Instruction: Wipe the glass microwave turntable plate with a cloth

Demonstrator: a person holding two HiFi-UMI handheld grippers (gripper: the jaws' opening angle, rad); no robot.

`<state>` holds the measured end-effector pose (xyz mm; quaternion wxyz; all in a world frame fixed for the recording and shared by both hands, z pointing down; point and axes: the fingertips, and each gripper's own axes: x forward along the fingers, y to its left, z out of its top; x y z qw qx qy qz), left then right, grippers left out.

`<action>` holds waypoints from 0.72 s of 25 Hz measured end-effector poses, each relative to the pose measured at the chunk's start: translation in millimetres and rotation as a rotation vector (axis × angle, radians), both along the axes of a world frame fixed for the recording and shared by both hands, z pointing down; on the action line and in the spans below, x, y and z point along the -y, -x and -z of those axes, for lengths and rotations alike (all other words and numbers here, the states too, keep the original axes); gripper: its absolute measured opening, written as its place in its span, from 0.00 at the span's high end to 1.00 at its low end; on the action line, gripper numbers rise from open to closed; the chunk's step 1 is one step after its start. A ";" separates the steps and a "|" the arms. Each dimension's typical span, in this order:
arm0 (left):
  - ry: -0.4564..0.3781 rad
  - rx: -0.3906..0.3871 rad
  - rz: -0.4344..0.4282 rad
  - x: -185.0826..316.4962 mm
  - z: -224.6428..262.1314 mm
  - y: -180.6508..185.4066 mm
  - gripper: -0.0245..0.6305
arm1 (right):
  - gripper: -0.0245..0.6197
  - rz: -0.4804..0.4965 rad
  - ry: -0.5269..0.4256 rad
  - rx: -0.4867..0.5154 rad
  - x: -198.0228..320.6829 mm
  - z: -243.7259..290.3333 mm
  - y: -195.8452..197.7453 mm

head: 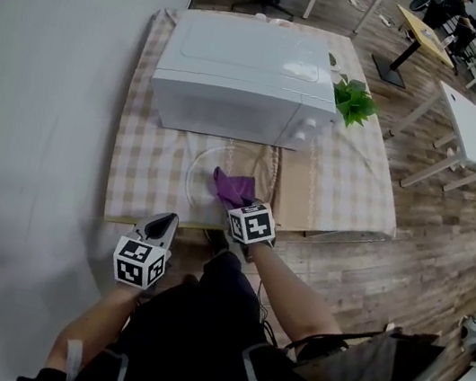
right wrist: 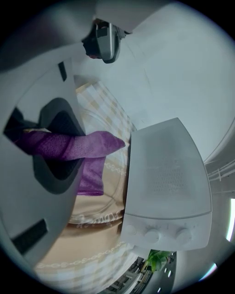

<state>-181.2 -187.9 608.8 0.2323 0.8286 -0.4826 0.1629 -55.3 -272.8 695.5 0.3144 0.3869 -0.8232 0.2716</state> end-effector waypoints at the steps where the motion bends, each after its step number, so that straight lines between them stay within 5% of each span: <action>1: -0.005 0.005 -0.019 0.5 1.2 -3.9 0.95 | 0.81 -0.009 0.000 -0.003 -0.6 0.0 -4.9; 18: 0.028 -0.058 -0.013 3.6 2.7 -23.0 0.95 | 0.81 -0.171 -0.013 -0.057 -1.4 0.2 -81.3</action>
